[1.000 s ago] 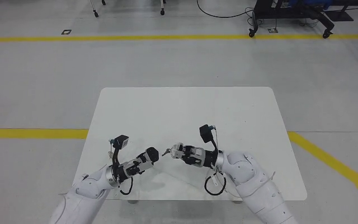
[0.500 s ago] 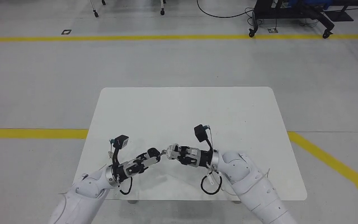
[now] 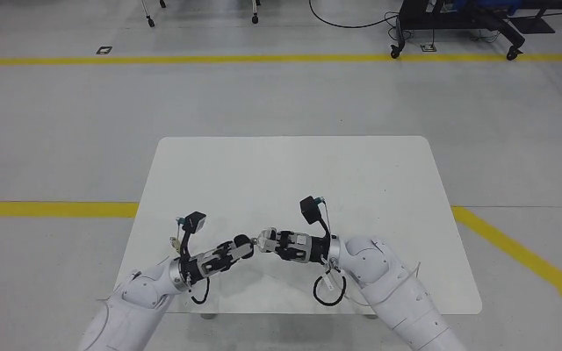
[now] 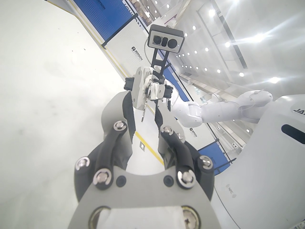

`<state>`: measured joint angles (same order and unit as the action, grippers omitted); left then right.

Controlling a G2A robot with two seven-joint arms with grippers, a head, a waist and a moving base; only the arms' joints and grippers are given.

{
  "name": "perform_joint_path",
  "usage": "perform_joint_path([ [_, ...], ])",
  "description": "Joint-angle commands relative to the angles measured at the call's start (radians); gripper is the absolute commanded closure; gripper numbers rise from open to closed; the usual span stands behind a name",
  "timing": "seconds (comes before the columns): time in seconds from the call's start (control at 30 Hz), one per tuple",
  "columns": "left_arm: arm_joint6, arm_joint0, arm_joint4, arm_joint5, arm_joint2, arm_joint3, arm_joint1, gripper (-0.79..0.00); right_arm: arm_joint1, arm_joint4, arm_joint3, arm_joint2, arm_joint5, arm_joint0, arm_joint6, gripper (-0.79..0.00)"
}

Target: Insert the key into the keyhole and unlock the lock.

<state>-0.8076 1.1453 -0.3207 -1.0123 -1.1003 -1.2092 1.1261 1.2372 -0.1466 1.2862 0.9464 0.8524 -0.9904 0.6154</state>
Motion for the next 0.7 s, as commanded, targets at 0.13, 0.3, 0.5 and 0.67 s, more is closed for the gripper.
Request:
perform_joint_path([
  [0.13,0.015,0.001,0.037,0.000,-0.004,0.004,0.002,0.000,-0.002,0.001,0.000,-0.002,0.003,0.001,0.000,0.000],
  [0.3,0.029,0.006,0.098,0.000,-0.017,-0.008,0.000,0.000,-0.010,-0.002,0.007,0.001,0.013,0.002,0.044,0.000],
  [0.5,0.033,0.041,0.275,0.006,-0.047,-0.071,-0.013,0.000,-0.050,0.099,0.016,0.063,0.075,-0.017,0.219,-0.785],
  [0.67,-0.007,0.081,0.368,0.046,-0.076,-0.171,-0.033,0.000,-0.083,0.138,0.054,0.070,0.015,-0.029,0.337,-0.720],
])
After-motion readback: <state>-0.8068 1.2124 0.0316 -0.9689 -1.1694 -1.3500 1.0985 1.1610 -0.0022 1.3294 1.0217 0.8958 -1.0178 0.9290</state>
